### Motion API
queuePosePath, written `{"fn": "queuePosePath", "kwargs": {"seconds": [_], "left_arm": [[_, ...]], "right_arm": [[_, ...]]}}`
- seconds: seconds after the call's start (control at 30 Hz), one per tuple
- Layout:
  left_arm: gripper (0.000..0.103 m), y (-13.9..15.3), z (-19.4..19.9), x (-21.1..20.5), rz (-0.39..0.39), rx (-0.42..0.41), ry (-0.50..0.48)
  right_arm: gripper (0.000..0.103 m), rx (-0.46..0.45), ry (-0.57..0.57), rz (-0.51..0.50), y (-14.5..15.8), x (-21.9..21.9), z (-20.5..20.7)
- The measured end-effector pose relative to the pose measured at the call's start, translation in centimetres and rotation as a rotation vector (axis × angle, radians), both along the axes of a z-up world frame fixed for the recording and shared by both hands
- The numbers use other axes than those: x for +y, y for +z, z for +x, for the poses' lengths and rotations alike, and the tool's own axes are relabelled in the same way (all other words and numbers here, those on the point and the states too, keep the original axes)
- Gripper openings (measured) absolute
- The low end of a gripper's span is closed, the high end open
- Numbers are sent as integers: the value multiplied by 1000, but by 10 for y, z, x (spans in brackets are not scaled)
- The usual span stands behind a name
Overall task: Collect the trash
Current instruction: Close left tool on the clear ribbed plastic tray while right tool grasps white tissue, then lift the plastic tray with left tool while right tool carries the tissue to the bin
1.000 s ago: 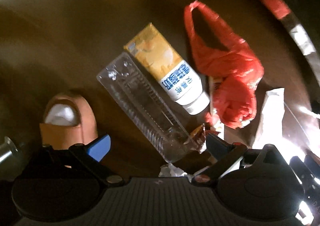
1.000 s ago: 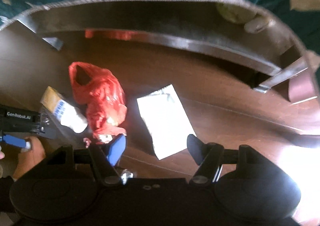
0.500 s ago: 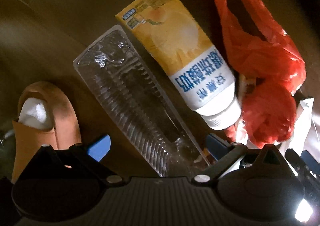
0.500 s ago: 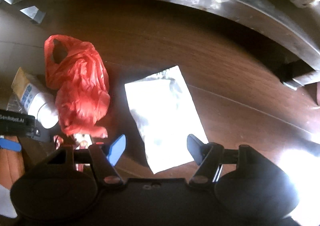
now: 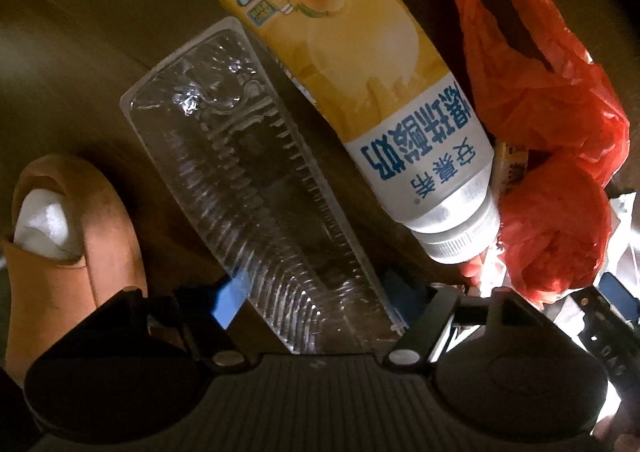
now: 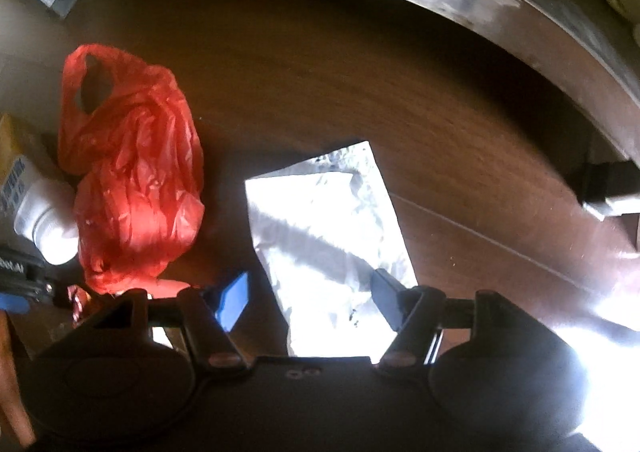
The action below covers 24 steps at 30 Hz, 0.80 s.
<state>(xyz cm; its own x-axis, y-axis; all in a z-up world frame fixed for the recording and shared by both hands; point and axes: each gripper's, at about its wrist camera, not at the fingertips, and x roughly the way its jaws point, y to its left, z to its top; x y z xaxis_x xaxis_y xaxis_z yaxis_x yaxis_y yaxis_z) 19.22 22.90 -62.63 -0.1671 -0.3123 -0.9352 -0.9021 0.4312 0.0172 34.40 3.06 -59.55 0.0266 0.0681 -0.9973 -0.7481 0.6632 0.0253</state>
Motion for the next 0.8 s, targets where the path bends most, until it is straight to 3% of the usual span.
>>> {"fn": "queuePosePath", "kwargs": {"seconds": [0.1, 0.23, 0.5, 0.8], "left_arm": [[64, 0, -2, 1, -7, -11, 12], [53, 0, -5, 1, -9, -6, 32], [50, 21, -7, -2, 6, 40, 14], [50, 101, 9, -14, 40, -34, -60]], "right_arm": [[51, -23, 2, -4, 2, 0, -2], [11, -31, -42, -7, 5, -4, 3], [5, 8, -99, -12, 34, -15, 11], [6, -6, -215, 34, 129, -45, -16]]}}
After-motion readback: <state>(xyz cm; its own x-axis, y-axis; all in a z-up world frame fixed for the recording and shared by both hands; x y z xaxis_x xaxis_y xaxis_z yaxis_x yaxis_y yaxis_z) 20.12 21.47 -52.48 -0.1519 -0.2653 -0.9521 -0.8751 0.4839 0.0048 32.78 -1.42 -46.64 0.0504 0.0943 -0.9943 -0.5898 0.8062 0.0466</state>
